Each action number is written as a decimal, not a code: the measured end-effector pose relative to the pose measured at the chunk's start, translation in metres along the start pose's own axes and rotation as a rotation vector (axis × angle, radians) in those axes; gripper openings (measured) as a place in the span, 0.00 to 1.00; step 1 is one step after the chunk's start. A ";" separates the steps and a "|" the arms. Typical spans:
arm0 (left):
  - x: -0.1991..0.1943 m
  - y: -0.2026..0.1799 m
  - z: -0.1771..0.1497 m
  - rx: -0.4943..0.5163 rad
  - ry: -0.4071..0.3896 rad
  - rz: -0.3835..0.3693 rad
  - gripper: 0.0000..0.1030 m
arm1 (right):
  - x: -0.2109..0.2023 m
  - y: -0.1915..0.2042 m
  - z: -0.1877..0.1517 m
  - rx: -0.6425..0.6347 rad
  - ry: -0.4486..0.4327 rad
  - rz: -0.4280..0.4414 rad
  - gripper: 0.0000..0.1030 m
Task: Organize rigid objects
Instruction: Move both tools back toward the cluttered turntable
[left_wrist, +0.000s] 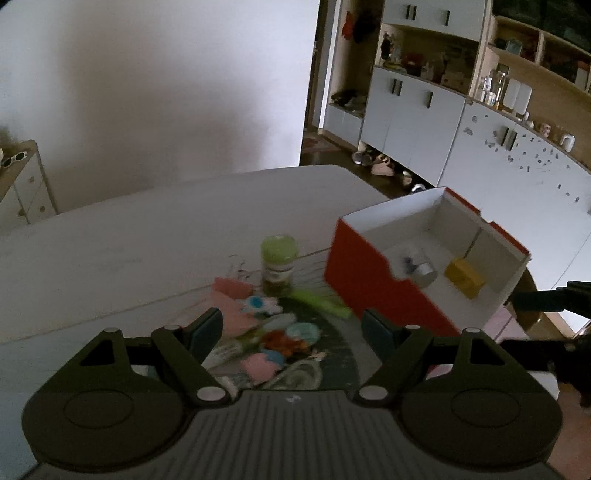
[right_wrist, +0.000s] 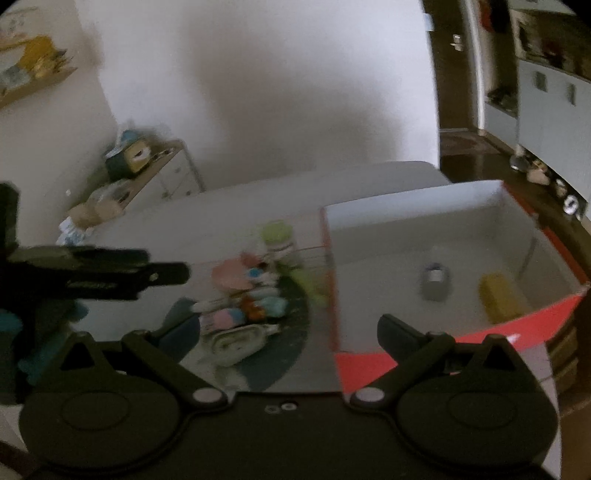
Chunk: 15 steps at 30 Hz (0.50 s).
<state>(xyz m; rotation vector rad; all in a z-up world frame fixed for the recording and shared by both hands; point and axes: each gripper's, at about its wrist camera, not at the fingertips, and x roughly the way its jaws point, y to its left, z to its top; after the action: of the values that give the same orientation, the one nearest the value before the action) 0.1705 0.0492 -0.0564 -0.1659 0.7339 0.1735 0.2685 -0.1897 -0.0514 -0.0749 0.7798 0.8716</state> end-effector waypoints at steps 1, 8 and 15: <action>0.001 0.005 -0.001 -0.001 0.003 0.001 0.80 | 0.004 0.008 -0.001 -0.014 0.004 0.007 0.99; 0.018 0.037 -0.014 -0.005 0.021 -0.014 0.80 | 0.036 0.043 -0.006 -0.044 0.061 0.030 0.98; 0.044 0.057 -0.032 -0.007 0.074 -0.047 0.80 | 0.073 0.069 -0.016 -0.084 0.130 0.024 0.96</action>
<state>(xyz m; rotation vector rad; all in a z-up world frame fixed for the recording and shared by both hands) 0.1697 0.1025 -0.1144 -0.1965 0.8021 0.1260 0.2386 -0.1017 -0.0927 -0.1983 0.8671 0.9286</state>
